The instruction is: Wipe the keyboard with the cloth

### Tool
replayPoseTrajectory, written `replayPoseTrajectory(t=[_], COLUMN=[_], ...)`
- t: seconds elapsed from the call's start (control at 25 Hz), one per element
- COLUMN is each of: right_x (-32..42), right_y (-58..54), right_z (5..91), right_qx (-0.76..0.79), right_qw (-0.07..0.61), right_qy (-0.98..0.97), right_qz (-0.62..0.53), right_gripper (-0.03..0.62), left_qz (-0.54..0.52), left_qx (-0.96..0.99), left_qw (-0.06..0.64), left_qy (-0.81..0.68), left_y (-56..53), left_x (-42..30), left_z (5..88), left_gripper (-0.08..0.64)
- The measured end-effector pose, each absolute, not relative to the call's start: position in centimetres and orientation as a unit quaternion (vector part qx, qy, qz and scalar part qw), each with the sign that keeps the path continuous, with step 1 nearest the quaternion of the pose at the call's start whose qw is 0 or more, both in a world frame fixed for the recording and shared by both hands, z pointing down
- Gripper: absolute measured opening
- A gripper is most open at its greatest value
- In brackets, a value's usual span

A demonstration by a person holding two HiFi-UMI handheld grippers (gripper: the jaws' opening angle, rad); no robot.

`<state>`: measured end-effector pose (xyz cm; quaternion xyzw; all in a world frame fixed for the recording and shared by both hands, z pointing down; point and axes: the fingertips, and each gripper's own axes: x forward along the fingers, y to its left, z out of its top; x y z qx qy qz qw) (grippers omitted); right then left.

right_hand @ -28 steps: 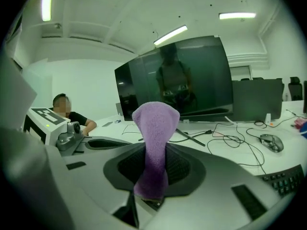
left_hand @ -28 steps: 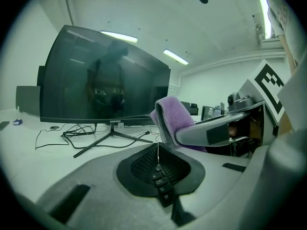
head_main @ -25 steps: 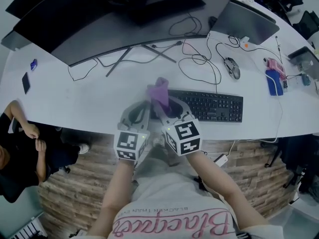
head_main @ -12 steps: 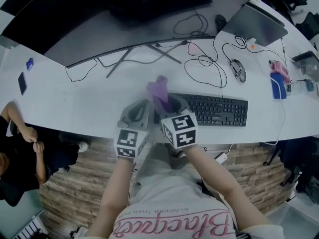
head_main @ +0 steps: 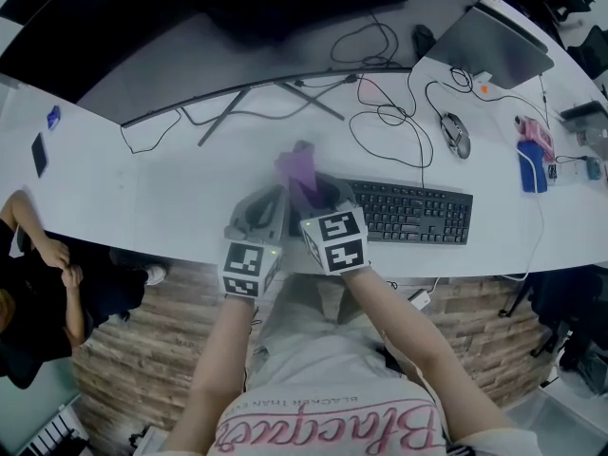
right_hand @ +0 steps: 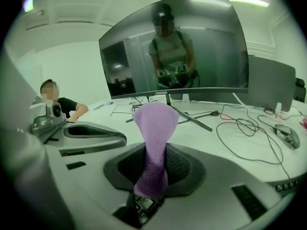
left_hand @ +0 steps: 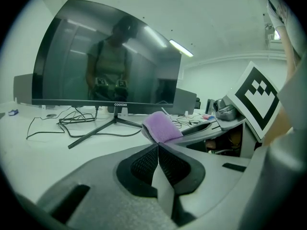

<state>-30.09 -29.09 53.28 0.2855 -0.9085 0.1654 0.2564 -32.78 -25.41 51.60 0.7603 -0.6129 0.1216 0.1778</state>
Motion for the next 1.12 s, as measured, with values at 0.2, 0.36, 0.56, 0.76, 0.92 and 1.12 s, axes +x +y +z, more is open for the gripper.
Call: replayPoseTrajectory(t=[0.2,0.36,0.56,0.76,0.92,1.12], right_x=[-29.8,-28.9,-27.6,-26.1,-24.6,-22.5], right_y=[-29.2,-29.6,-29.9,-30.4,-30.9,-31.5], right_z=[53.4,53.5,53.5,53.4,53.5,53.5], right_qx=[0.273,0.272,0.269,0.271,0.272,0.279], right_qw=[0.266,0.267,0.269,0.268,0.269,0.266], right_qy=[-0.912,-0.912,-0.911,-0.910,-0.909,-0.907], right_qz=[0.152,0.153,0.159,0.165,0.168,0.169], right_gripper=[0.089,0.089,0.089,0.089,0.089,0.089], left_qz=[0.124,0.130,0.134,0.137,0.139,0.143], left_qx=[0.751,0.748,0.737,0.737,0.737,0.740], left_qw=[0.179,0.180,0.185,0.178,0.180,0.179], left_qy=[-0.623,-0.626,-0.636,-0.637,-0.637,-0.633], left_y=[-25.9,-26.1,-26.3,-26.9,-27.2,-27.7], left_x=[-32.2,-31.3,-30.3,-28.6,-27.2,-25.3], left_z=[51.5,51.7,51.5,50.8,50.7,50.8], left_gripper=[0.008,0.008,0.008,0.008,0.008,0.008])
